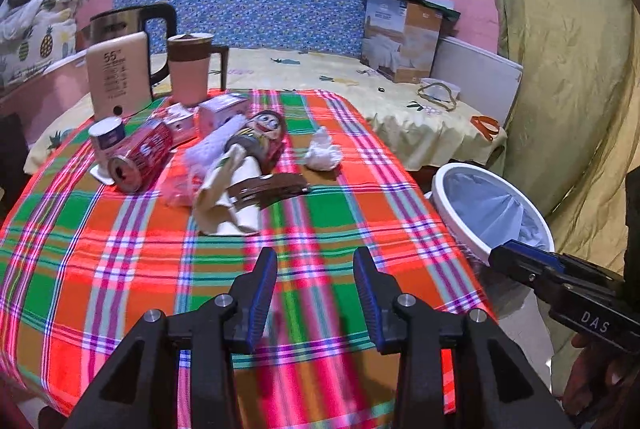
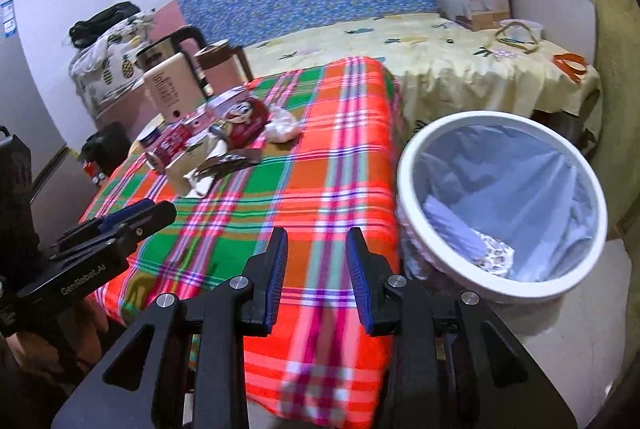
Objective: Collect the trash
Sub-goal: 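Move both tools back over the table toward the cans, then grasp the red can with the left gripper while the right grasps the cartoon-face can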
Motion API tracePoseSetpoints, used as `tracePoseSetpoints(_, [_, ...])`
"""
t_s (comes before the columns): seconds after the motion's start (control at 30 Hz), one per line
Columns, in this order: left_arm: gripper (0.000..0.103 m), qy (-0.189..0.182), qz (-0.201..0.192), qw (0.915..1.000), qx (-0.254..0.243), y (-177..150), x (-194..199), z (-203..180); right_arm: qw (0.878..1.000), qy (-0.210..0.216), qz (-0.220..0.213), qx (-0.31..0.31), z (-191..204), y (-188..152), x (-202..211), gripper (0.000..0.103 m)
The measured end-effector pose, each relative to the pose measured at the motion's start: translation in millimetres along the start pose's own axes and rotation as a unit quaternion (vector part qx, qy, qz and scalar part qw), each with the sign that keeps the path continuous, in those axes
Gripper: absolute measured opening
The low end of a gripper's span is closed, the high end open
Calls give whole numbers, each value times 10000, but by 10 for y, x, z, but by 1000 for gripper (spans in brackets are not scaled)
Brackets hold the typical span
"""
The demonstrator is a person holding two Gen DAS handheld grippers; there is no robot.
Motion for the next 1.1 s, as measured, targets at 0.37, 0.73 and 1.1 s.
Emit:
tracePoseSetpoints(0.37, [39, 467, -26, 9983, 348, -28, 15, 644, 9990, 312, 183, 272, 379, 60, -220, 33])
tracePoseSetpoints(0.73, [40, 870, -147, 9956, 313, 322, -81, 1226, 9985, 492, 182, 131, 615, 311, -468, 58])
tracePoseSetpoints(1.1, [57, 993, -240, 9941, 356, 711, -440, 1714, 9972, 655, 368, -3, 760, 546, -843, 60])
Point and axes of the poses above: each gripper's, at about its wrist camera, not at the fingertips, and x roughly against the way its jaws point, z to its left, y to its top, the point moved 10 cm from there along -x, roughly the way its jaws point
